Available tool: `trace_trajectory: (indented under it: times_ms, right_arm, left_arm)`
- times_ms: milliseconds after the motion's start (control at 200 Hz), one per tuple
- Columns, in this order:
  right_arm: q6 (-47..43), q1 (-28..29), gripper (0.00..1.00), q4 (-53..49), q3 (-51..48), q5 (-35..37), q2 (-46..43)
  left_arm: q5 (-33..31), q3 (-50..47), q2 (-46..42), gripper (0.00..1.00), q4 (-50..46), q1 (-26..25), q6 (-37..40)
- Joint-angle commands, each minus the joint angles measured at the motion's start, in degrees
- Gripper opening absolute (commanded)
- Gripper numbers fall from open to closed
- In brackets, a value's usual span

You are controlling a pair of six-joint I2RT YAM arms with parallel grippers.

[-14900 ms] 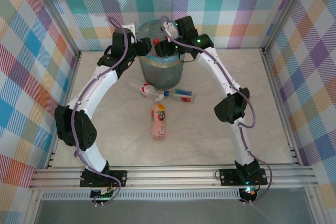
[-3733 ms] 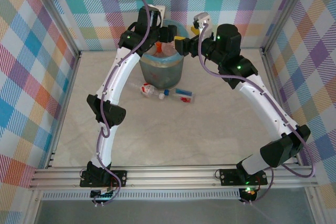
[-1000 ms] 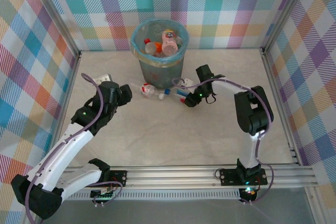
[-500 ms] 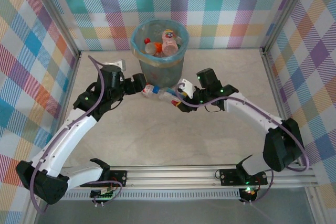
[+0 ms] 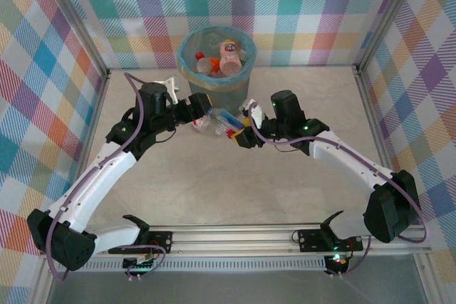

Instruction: Put the plastic bottles in the bin

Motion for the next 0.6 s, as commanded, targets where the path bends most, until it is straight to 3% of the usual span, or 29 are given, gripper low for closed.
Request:
trace_trajectory:
  times_ms: [0,205,365,515,595]
  right_arm:
    - [1.5,1.1,0.44,3.0,0.9,-2.8,-0.1]
    - [2.2,2.3,0.46,4.8,-0.3,-2.7,-0.8]
    - [3.2,2.6,0.48,5.4,0.6,-0.7,-0.2]
    - [3.6,2.6,0.52,5.0,3.6,2.1,1.0]
    - [3.6,2.6,0.55,4.0,6.4,2.2,2.0]
  left_arm:
    - [3.6,-0.6,1.0,0.74,2.7,0.5,-1.4]
    - [3.7,-0.9,2.4,0.59,2.3,0.5,-2.8]
    - [4.2,0.5,3.0,0.40,2.3,0.5,-3.9]
    - [0.7,5.2,3.8,0.34,-2.3,0.6,-1.9]
    - [-1.9,8.1,4.4,0.23,-4.0,0.5,-0.8]
